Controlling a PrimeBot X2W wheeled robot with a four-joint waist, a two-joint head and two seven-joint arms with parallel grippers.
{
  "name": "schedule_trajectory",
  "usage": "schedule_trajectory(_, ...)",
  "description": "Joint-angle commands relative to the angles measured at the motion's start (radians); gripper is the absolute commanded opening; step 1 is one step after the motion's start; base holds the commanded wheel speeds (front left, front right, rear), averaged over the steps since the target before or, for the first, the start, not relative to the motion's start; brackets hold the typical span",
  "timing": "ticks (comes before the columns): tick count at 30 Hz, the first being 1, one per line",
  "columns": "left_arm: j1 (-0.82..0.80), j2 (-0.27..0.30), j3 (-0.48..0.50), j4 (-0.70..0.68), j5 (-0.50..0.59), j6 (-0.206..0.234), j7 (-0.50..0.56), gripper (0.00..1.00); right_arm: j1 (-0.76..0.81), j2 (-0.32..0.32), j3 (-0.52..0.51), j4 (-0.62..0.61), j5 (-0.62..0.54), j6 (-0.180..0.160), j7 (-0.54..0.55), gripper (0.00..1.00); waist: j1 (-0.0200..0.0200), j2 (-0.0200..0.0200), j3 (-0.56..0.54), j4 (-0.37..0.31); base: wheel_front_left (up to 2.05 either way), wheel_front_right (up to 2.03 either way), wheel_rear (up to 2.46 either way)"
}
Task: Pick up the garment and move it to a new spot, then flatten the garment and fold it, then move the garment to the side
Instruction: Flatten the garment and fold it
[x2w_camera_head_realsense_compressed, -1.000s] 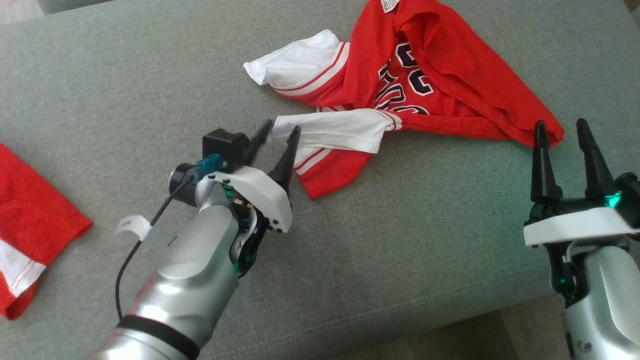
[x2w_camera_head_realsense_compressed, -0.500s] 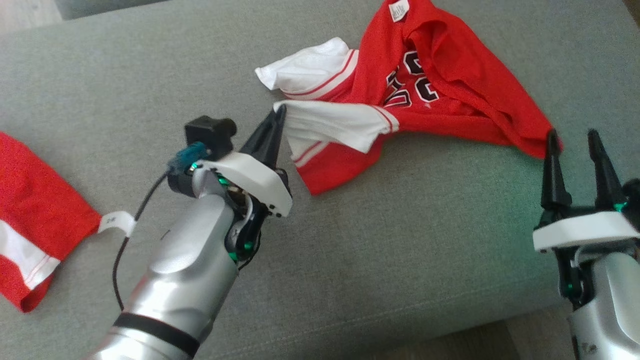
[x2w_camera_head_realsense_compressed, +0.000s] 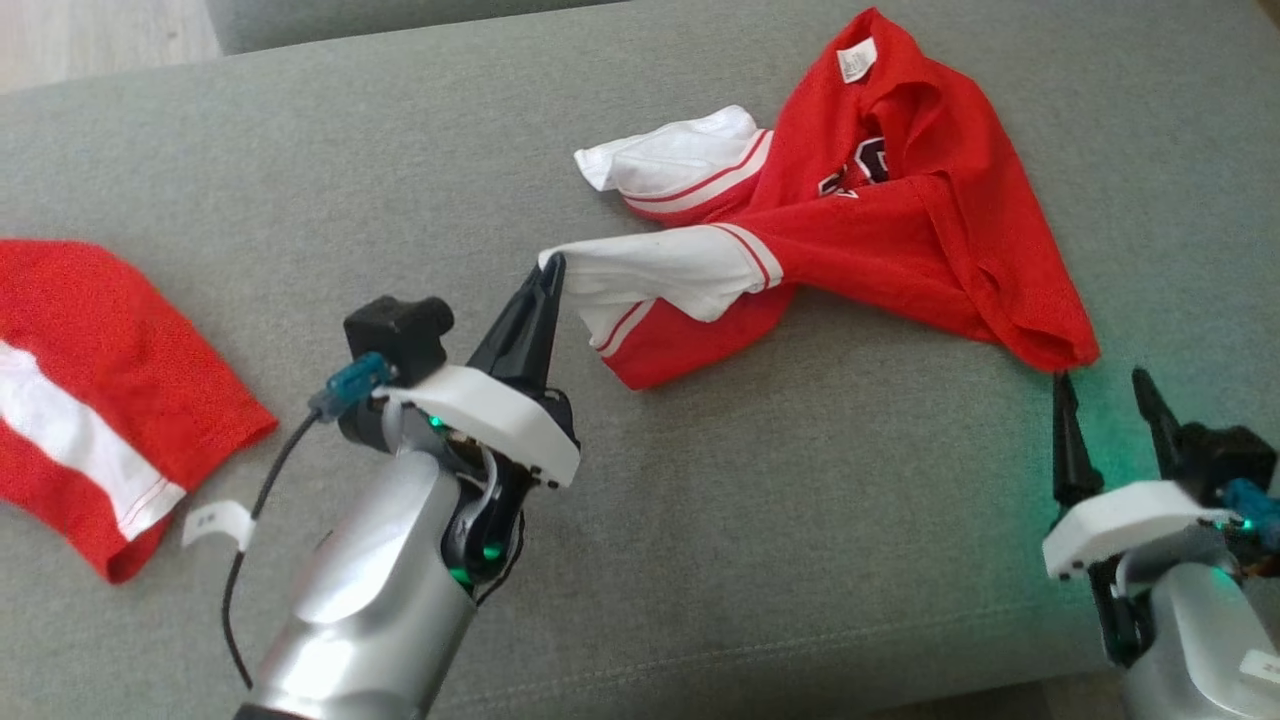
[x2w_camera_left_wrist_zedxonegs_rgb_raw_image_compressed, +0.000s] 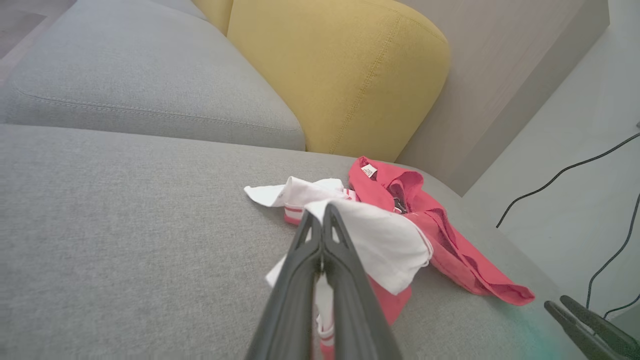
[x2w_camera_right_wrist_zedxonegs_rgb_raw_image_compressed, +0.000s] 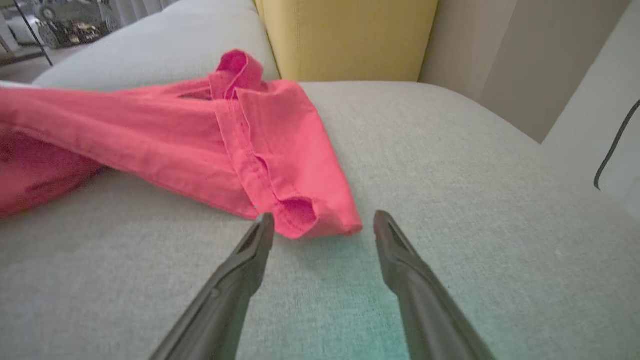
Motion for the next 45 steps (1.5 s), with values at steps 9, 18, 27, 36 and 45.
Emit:
schedule_trajectory(9,-0.015,0.015,0.027,-0.052,0.009,0.011,-0.005,0.00,-0.096,-0.074,0.030,0.078,-0.185,-0.001,0.002,1.00,0.0000,0.0000,0.028,0.022,0.00,0.00,0.00)
schedule_trajectory(18,-0.039,0.013,0.012,-0.048,0.010,0.015,-0.004,0.00,-0.161,-0.096,0.040,0.143,-0.246,-0.001,-0.010,1.00,0.0000,0.0000,0.053,0.035,0.00,0.00,0.00)
schedule_trajectory(27,-0.049,0.012,0.004,-0.033,0.007,0.018,-0.005,0.00,-0.177,-0.100,0.075,0.191,-0.232,-0.001,-0.018,1.00,0.0000,0.0000,0.057,0.036,0.00,0.00,0.00)
schedule_trajectory(36,-0.057,0.012,0.003,-0.026,0.007,0.020,-0.005,0.00,-0.185,-0.111,0.124,0.202,-0.226,-0.001,-0.021,1.00,0.0000,0.0000,0.059,0.029,0.00,0.00,0.00)
schedule_trajectory(45,-0.063,0.012,-0.001,-0.023,0.006,0.020,-0.005,0.00,-0.197,-0.120,0.135,0.226,-0.208,-0.001,-0.022,0.00,0.0000,0.0000,0.057,0.027,0.00,0.00,0.00)
